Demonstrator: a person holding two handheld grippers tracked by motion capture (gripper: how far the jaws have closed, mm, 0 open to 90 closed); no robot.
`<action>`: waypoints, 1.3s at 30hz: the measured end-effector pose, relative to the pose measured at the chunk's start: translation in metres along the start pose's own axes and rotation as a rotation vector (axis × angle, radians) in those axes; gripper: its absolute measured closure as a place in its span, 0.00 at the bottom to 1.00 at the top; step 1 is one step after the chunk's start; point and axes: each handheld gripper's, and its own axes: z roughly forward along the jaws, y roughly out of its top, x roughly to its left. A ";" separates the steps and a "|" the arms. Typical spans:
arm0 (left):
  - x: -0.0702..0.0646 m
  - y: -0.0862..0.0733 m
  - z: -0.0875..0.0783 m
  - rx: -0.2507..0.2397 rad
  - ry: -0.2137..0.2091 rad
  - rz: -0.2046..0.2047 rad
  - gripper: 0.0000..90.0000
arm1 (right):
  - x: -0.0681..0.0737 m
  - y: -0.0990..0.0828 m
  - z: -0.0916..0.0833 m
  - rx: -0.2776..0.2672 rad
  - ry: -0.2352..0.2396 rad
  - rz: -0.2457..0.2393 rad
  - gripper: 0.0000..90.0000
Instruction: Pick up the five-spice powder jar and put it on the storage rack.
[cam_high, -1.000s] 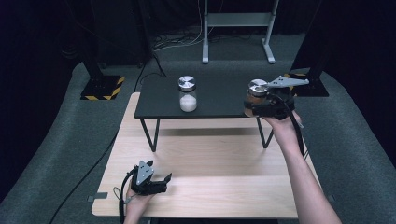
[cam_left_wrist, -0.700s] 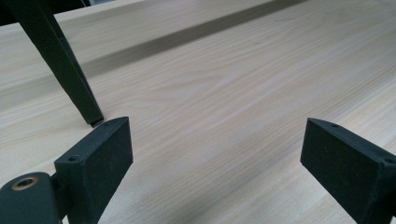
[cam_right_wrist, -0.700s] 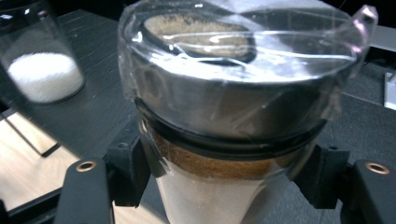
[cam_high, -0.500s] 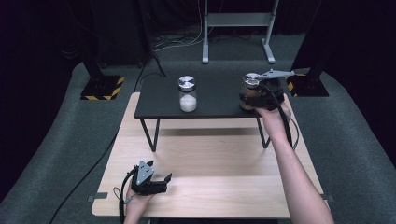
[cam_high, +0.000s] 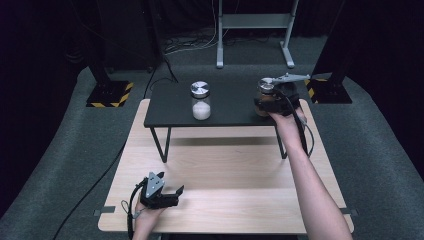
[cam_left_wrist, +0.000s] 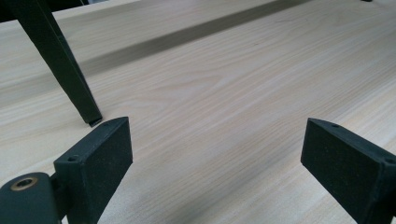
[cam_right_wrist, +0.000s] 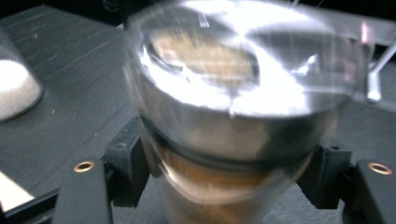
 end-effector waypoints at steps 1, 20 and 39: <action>0.000 0.000 0.000 0.000 0.000 0.000 0.09 | -0.001 -0.002 -0.002 -0.016 0.007 0.005 0.31; -0.002 0.000 0.000 0.000 0.007 0.005 0.09 | -0.015 -0.019 -0.029 -0.018 0.084 -0.070 0.17; -0.003 0.001 0.000 0.003 0.010 0.008 0.09 | -0.028 -0.094 -0.054 -0.067 0.145 -0.117 0.12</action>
